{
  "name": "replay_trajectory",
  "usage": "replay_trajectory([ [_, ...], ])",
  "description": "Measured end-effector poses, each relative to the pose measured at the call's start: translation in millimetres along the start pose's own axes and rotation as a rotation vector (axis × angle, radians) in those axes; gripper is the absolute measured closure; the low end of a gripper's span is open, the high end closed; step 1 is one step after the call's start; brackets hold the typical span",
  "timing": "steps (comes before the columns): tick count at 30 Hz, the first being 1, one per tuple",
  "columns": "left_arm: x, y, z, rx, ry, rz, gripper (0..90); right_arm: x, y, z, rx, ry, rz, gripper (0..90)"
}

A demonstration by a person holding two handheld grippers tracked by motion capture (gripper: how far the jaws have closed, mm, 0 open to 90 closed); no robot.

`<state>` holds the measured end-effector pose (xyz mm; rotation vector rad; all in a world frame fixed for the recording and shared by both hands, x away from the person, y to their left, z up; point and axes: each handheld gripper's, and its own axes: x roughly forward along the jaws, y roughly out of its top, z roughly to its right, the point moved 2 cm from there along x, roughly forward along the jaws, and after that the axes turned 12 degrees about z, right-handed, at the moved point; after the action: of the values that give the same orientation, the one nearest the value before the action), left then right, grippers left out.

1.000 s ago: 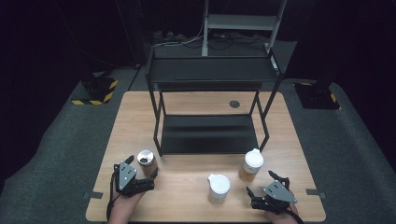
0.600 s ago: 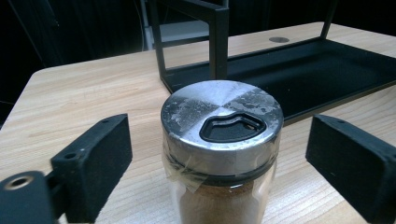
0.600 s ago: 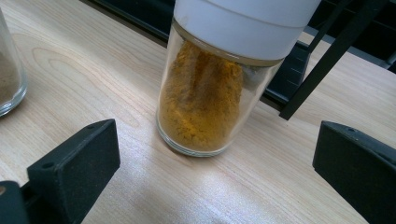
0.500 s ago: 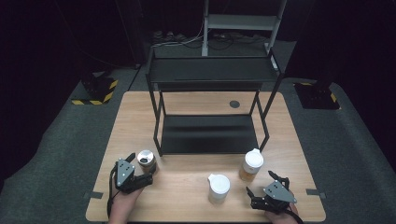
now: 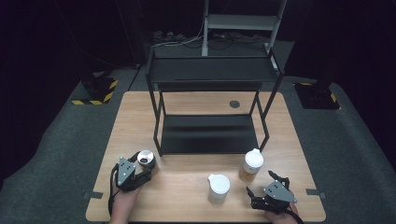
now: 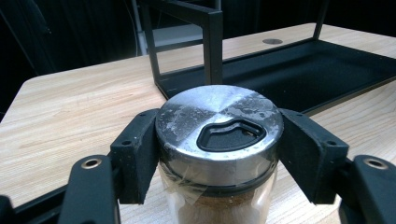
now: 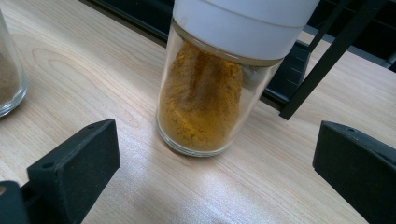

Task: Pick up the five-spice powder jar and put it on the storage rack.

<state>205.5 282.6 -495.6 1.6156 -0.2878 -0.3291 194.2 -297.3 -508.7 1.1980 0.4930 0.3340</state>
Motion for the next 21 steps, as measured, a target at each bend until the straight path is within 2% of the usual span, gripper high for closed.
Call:
replay_trajectory([
  [2, -0.9, -1.0, -2.0, -0.025, -0.001, 0.009, 34.2, -0.1, 0.0, -0.2, 0.000, 0.000, 0.000, 0.0],
  [4, -1.4, -1.0, -2.4, -0.028, 0.000, 0.009, 34.5, 0.0, -0.1, -0.1, -0.001, 0.000, 0.001, 0.0],
  [9, -1.5, -1.2, 0.3, -0.011, -0.002, 0.015, 34.7, 0.1, 0.2, 0.1, -0.001, 0.001, -0.001, 0.0],
  [21, -4.1, 2.9, 3.6, -0.013, -0.010, 0.029, 34.7, 0.1, 0.0, 0.5, 0.001, 0.003, 0.000, 0.0],
])
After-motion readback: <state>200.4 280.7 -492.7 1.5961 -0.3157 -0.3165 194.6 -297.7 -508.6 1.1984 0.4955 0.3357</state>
